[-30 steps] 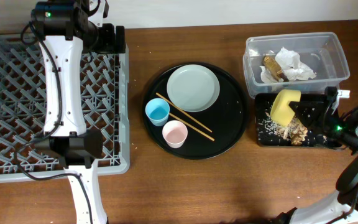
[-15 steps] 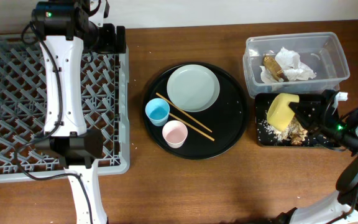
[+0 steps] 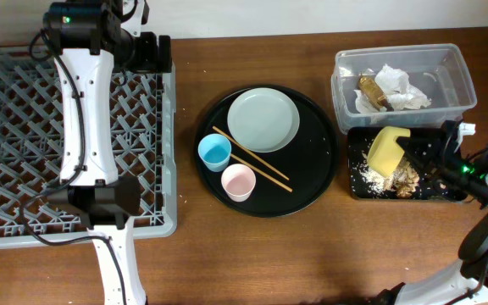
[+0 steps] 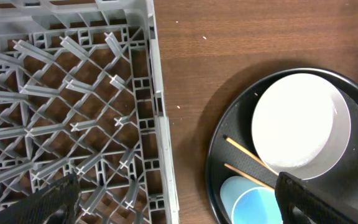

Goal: Sort waste into correct bins and load items into the dishwasher rack
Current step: 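Tip the yellow bowl to dump food scraps onto the black tray, then return the yellow bowl to the round tray with the right gripper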

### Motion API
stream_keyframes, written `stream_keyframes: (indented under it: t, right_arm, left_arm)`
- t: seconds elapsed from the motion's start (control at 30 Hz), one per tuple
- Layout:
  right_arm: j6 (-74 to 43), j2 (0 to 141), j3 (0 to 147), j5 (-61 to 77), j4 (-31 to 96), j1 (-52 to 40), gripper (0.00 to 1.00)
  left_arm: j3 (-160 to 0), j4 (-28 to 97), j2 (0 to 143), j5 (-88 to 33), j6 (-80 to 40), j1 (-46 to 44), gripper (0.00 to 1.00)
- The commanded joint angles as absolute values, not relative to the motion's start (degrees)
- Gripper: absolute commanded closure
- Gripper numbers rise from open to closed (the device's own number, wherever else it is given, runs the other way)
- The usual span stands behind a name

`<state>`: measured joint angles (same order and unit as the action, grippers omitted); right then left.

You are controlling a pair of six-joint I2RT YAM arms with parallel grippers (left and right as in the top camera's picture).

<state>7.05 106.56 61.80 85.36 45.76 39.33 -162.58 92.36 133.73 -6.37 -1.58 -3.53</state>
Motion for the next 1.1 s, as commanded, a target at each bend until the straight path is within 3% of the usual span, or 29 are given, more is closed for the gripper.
stream_keyframes:
  t: [0.0, 0.23, 0.43, 0.53, 0.67, 0.9, 1.07]
  right_arm:
    - [8.43, 105.14, 62.11, 88.92, 45.95, 37.8, 0.96]
    - [9.21, 103.94, 62.22, 88.84, 46.15, 35.2, 0.96]
    - [9.39, 95.72, 62.57, 74.61, 48.16, 26.04, 0.96]
    - [6.63, 90.17, 64.03, 65.6, 48.16, 19.92, 0.96]
    - [-0.19, 82.98, 67.42, 40.99, 47.92, 4.93, 0.96]
    - [-9.63, 86.91, 68.05, 5.28, 43.83, -19.18, 0.96]
    - [-10.83, 93.97, 68.07, -1.13, 40.8, -25.23, 0.96]
  left_arm:
    - [-162.25, 92.27, 134.19, -6.15, -2.15, -3.68, 0.01]
    - [-162.25, 92.27, 134.21, -6.15, -2.15, -3.68, 0.01]
    - [-162.25, 92.27, 134.21, -6.15, -2.15, -3.73, 0.01]
    - [-162.25, 92.27, 134.19, -6.15, -2.15, -3.66, 0.01]
    - [-162.25, 92.27, 134.19, -6.15, -2.15, -3.68, 0.01]
    - [-162.25, 92.27, 134.21, -6.15, -2.15, -3.68, 0.01]
    - [-162.25, 92.27, 134.21, -6.15, -2.15, -3.68, 0.01]
